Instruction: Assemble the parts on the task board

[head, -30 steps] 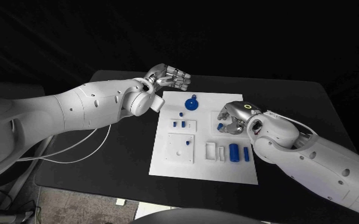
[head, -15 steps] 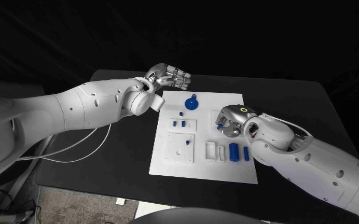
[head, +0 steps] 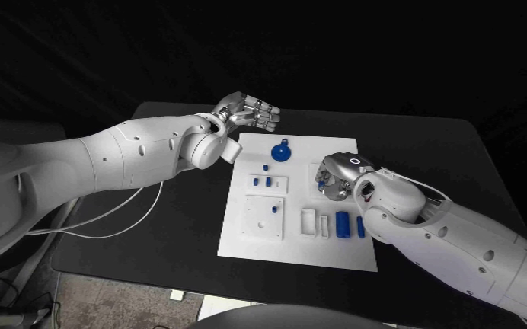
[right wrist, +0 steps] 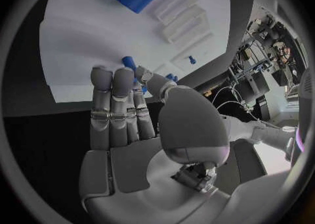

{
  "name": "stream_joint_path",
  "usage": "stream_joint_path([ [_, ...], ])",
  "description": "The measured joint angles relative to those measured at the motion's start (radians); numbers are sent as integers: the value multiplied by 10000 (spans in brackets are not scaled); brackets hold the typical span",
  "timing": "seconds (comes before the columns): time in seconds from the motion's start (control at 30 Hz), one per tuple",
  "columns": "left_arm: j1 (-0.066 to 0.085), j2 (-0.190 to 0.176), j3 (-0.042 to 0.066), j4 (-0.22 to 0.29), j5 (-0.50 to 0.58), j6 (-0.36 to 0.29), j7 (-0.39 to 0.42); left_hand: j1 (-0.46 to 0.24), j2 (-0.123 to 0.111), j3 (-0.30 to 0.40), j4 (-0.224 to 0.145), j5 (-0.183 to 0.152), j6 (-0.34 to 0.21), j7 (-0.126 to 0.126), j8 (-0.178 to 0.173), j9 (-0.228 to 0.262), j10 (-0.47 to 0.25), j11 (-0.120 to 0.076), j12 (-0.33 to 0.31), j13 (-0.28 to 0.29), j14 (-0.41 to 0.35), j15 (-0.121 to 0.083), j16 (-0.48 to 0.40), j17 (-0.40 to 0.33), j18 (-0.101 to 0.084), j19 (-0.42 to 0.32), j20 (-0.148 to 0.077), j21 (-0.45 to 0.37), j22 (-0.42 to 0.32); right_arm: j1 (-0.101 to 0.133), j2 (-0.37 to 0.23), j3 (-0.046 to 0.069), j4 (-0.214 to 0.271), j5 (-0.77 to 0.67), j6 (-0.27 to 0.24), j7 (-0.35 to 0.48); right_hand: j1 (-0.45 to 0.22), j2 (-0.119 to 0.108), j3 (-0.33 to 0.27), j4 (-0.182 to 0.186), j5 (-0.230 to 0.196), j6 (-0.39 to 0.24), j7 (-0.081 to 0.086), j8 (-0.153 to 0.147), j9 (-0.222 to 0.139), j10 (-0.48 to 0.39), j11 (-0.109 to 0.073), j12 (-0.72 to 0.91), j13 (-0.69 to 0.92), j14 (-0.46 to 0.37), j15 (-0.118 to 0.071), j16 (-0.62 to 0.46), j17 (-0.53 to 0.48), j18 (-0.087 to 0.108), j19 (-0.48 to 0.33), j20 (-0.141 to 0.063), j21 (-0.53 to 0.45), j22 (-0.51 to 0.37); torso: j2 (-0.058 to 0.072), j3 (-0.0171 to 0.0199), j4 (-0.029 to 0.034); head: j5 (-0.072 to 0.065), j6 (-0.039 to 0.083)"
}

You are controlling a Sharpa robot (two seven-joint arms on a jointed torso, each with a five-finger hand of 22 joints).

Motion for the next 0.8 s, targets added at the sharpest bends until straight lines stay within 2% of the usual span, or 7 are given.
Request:
stream_joint_path([
  [0.2,0,-1,0,-5,0,1,-6,0,0,0,0,0,0,0,0,0,0,0,0,0,0,0,0,0,1,0,0,0,0,-11,41,-49,-100,-96,-252,-95,1,0,176,-178,-8,137,-33,4,2,120,22,0,4,1,0,-1,11,-92,2,-70,58,114,0,-2,-2,-15,1],
  [0.33,0,-1,0,-22,0,2,-8,0,0,0,0,0,0,0,0,0,0,0,0,0,0,0,0,0,0,0,0,0,-1,-34,34,-73,-115,-157,-427,-136,2,0,255,-260,-10,301,-83,4,5,193,92,0,4,-1,-75,-2,26,-156,37,-106,110,177,0,-1,-5,-17,1],
  [0.57,0,8,0,-84,0,2,-8,0,0,0,0,0,0,0,0,0,0,0,0,0,0,0,0,0,2,-72,1,0,-1,-93,-199,-102,134,-286,-695,-225,4,-2,509,-253,-48,412,-119,3,45,229,128,-4,3,19,-123,-52,86,-234,-18,-161,234,341,-9,-2,-11,-32,-22],
  [0.63,0,9,0,-119,0,3,-9,0,0,0,0,0,0,0,0,0,0,0,0,0,0,0,0,0,2,-73,0,0,-2,-98,-304,-63,292,-327,-758,-260,3,-5,584,-232,-76,429,-136,2,62,230,129,-8,4,19,-123,-52,86,-244,1,-181,285,371,-13,-2,-11,-22,-21],
  [0.8,0,8,0,-214,0,1,-8,0,0,0,0,0,0,0,0,0,0,0,0,0,0,0,0,0,2,-72,0,0,-2,-89,-584,208,818,-422,-929,-341,-40,-49,629,-189,-78,497,-142,-18,62,263,162,-21,10,20,-122,-52,96,-310,18,-199,329,370,-20,-2,-22,-5,-2],
])
